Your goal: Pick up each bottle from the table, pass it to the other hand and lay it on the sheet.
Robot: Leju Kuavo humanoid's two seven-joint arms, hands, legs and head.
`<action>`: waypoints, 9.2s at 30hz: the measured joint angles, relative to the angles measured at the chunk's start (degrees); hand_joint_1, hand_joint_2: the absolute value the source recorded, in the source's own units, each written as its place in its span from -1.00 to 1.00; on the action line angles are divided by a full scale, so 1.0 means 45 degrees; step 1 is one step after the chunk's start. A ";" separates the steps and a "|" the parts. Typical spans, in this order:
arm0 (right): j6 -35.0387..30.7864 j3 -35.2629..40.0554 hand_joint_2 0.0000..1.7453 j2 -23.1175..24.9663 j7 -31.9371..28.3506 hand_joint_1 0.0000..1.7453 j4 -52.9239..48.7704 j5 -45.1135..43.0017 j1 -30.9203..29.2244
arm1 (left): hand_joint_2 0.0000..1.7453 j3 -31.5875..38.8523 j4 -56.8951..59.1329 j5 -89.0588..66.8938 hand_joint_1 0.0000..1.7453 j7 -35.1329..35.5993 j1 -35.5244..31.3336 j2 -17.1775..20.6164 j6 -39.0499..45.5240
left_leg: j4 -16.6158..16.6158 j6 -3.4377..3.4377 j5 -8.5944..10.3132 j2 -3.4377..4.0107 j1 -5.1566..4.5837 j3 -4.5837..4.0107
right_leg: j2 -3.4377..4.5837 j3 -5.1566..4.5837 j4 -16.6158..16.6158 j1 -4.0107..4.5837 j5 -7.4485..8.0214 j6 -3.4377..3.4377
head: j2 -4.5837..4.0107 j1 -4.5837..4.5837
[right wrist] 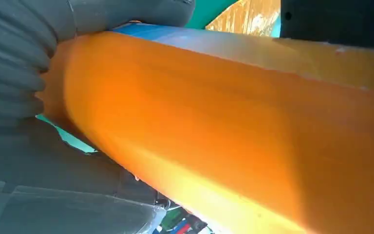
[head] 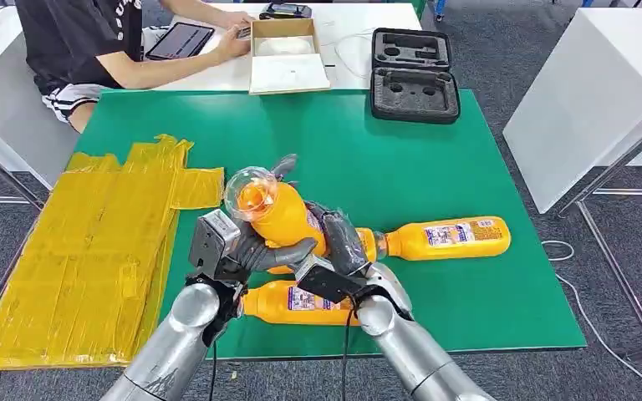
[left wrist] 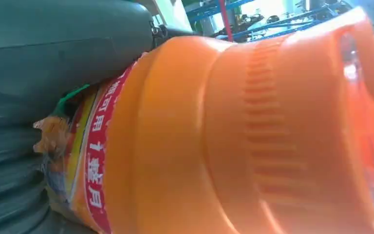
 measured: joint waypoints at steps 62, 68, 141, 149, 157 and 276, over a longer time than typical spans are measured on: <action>0.6644 -0.4856 1.00 -0.1918 -0.0233 -1.00 -0.5658 -0.5425 0.2888 | 1.00 0.5016 0.0481 -0.8164 1.00 0.0223 0.0077 0.1734 0.6960 | -0.0001 -0.0001 -0.0002 0.0001 0.0002 -0.0008 | -0.0002 -0.0006 0.0001 0.0004 -0.0006 -0.0004 | 0.0000 0.0000; 0.6085 -0.5426 1.00 -0.1943 -0.0121 -1.00 -0.6198 -0.4978 0.3483 | 1.00 0.5596 0.0486 -1.1351 1.00 0.1099 0.0255 0.1909 0.8088 | -0.0002 -0.0001 -0.0004 -0.0005 -0.0001 -0.0010 | -0.0002 -0.0004 0.0000 -0.0001 -0.0007 -0.0005 | 0.0000 0.0005; 0.5416 -0.7120 1.00 -0.2317 0.0452 -1.00 -0.6897 -0.4037 0.4015 | 1.00 0.4794 0.8884 -1.9584 -1.00 0.5673 -0.1356 0.3881 0.7189 | -0.0017 -0.0091 -0.0087 0.0002 0.0000 0.0252 | 0.0005 0.0248 -0.0002 0.0011 -0.0062 -0.0080 | 0.0000 0.0000; 0.5119 -0.6994 1.00 -0.2268 0.0457 -1.00 -0.6712 -0.3866 0.3985 | 1.00 0.5120 0.8947 -1.9623 -1.00 0.5464 -0.1561 0.3628 0.6314 | -0.0019 -0.0089 -0.0087 0.0001 0.0001 0.0321 | 0.0005 0.0307 -0.0001 0.0013 -0.0062 -0.0081 | 0.0000 0.0000; 0.5095 -0.6980 1.00 -0.2113 0.0607 -1.00 -0.6698 -0.3672 0.3971 | 1.00 0.5372 0.8855 -1.9700 -1.00 0.5401 -0.1558 0.3473 0.6169 | -0.0019 -0.0093 -0.0081 -0.0012 0.0000 0.0333 | -0.0001 0.0325 -0.0001 0.0011 -0.0066 -0.0081 | 0.0000 0.0000; 0.6450 -0.1944 1.00 -0.7878 0.2531 -1.00 0.3403 0.6912 -0.2391 | 1.00 0.5202 -0.0574 -0.7398 -1.00 -0.0971 0.1094 0.1161 0.3725 | 0.0007 0.0023 -0.0056 -0.0003 -0.0033 0.0092 | -0.0003 0.0102 0.0001 -0.0023 -0.0043 0.0014 | 0.0000 -0.0010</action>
